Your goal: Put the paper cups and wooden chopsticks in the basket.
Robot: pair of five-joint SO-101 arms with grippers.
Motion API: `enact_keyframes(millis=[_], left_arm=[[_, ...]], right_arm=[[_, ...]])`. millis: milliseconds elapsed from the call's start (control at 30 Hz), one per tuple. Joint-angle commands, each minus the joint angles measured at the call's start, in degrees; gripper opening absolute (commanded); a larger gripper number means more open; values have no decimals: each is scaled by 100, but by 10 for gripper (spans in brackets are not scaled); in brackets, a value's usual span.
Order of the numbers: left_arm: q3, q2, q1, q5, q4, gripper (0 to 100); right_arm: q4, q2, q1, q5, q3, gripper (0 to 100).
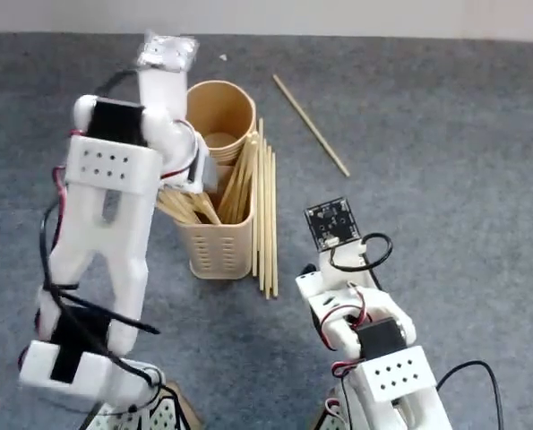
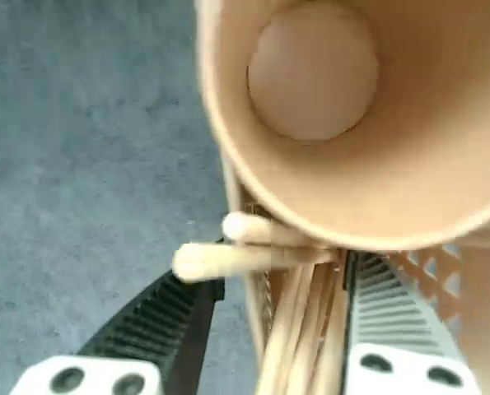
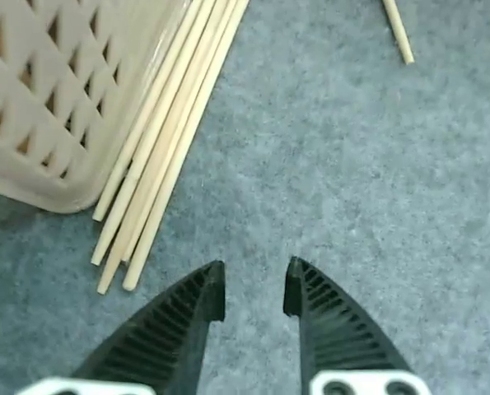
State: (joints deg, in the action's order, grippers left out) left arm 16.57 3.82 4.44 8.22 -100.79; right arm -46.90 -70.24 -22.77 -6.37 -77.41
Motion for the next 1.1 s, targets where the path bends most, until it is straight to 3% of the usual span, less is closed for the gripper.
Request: enact_keyframes(millis=[0,233,533,800,933,1067], left_arm=[[198,119,-426,-9,-9,255],[-13,-57,-673,-53,35,255],[-734,-1086,-171,-1292,1002,100],[-681,-2044,57,-1890,1266,84],[-48,-2070,-242,-1881,1187,29],[936,-2132,-681,-1873,545,18]], right_arm=[[84,-84,48,-53,31,130],[84,-84,40,-53,22,130],[84,-84,40,-53,22,130],[84,-84,40,-53,22,130],[84,-84,40,-53,13,130],[84,-84,40,-53,13,130]])
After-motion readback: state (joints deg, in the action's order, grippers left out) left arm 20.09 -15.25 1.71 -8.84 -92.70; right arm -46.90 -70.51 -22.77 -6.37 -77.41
